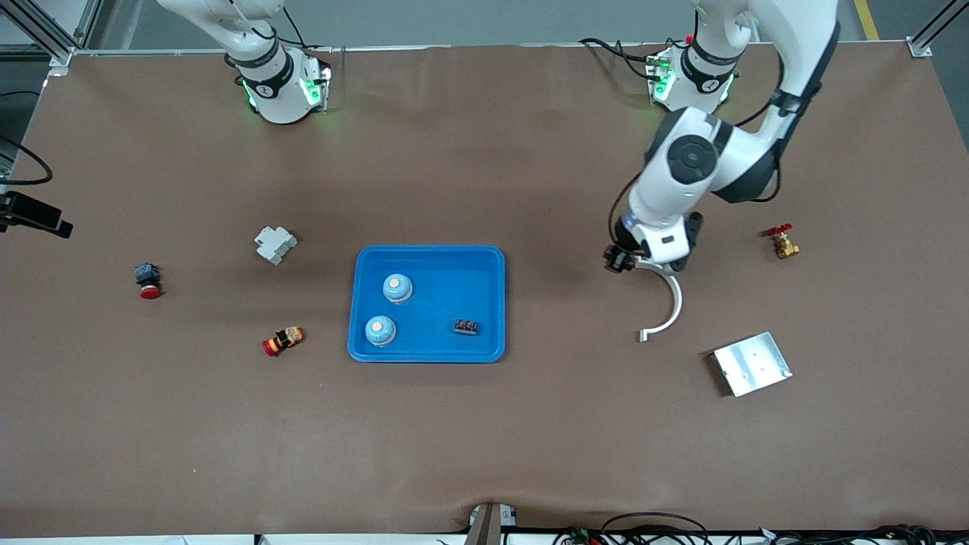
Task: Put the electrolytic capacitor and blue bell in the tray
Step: 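Carry the second capacitor over the tray with the left gripper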
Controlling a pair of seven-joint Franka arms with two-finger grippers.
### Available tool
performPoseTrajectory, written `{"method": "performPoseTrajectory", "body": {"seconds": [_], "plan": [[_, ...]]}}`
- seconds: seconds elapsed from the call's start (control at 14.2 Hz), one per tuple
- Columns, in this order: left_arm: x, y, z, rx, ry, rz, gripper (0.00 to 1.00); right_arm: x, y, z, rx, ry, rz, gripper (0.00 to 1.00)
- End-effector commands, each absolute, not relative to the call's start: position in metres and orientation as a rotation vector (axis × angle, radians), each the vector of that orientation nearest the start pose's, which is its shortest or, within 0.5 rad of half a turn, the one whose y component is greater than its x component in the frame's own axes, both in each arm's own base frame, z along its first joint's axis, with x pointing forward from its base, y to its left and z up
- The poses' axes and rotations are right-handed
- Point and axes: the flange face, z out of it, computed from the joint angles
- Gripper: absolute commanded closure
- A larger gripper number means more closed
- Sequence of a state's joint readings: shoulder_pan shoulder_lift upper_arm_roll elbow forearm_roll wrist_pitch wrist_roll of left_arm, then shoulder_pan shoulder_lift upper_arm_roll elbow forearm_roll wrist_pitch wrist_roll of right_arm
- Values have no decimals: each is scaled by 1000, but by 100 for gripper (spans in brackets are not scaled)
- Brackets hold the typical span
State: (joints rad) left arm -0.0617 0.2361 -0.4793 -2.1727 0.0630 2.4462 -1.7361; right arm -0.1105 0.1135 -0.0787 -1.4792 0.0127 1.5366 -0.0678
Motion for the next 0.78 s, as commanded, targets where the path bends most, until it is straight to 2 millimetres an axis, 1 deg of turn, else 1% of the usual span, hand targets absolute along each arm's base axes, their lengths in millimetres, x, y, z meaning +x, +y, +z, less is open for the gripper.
{"method": "performPoseTrajectory", "body": {"seconds": [0.0,0.21,0.42,0.49,0.56,0.71], "plan": [[488,-339,300,-2576,-1970,104,100,573,-108,600,-3122,177,96,0],[500,-384,299,-2427,-2138,90,100,573,-106,599,-3122,172,98,0],[513,-433,283,-2286,-2224,68,100,573,-103,600,-3122,165,98,0],[514,-445,276,-2259,-2253,57,100,573,-104,600,-3121,167,98,0],[510,-458,271,-2246,-2267,50,100,573,-103,600,-3122,165,98,0],[503,-477,260,-2224,-2286,45,100,572,-102,600,-3119,167,110,0]]}}
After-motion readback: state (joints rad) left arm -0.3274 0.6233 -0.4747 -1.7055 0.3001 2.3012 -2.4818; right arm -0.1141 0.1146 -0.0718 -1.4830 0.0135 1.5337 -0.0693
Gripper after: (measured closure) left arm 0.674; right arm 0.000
